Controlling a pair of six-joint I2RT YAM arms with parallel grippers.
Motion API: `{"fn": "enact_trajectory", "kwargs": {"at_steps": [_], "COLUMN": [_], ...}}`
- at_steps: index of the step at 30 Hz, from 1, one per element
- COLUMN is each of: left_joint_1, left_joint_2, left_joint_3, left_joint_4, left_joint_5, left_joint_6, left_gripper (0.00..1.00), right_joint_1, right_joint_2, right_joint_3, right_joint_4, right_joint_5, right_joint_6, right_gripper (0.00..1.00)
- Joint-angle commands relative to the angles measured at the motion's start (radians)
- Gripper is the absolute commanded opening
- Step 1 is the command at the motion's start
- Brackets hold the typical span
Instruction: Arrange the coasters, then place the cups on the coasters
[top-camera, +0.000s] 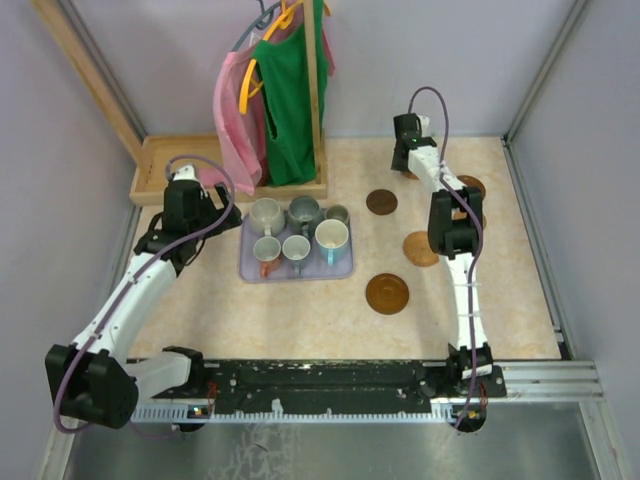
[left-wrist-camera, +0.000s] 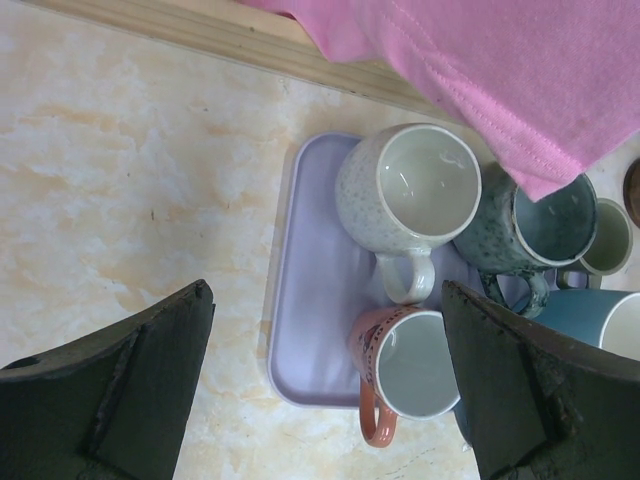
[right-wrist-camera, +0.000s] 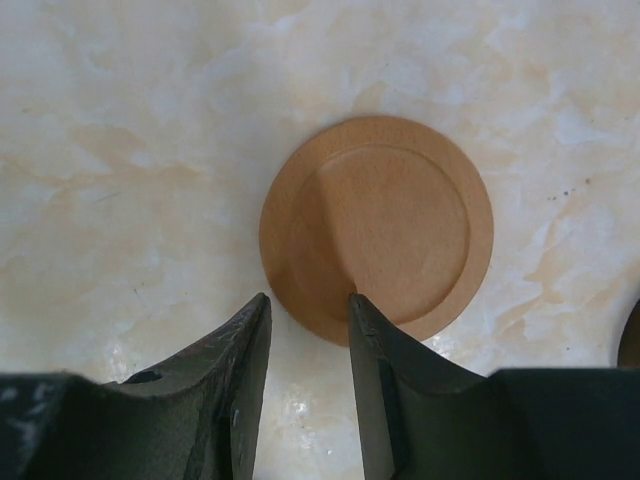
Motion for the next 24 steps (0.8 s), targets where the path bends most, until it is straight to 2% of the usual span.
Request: {"fn": "enact_trajectory", "kwargs": {"at_steps": [1, 18, 24], "left_joint_1": [-0.003, -0.003, -0.003], "left_joint_2": [0.016, 0.053, 0.043], "left_joint_3": [0.043, 0.052, 0.045], "left_joint_4": [0.002, 0.004, 0.005], "left_joint_5": [-0.025, -0.014, -0.007], "left_joint_6": [0.011, -0.019, -0.020], "left_gripper": [1.00, 1.00, 1.00], "right_joint_1": [-0.030, -0.066, -0.067], "right_joint_2": [0.013, 0.016, 0.019], "right_joint_3": [0.104, 0.049, 0.021], "right_joint_4": [-0.016, -0.025, -0.081], "right_joint_5": [-0.006, -0.053, -0.090], "right_joint_6": [-0.003, 0.002, 0.005], "right_gripper": [0.38, 0.38, 0.38]}}
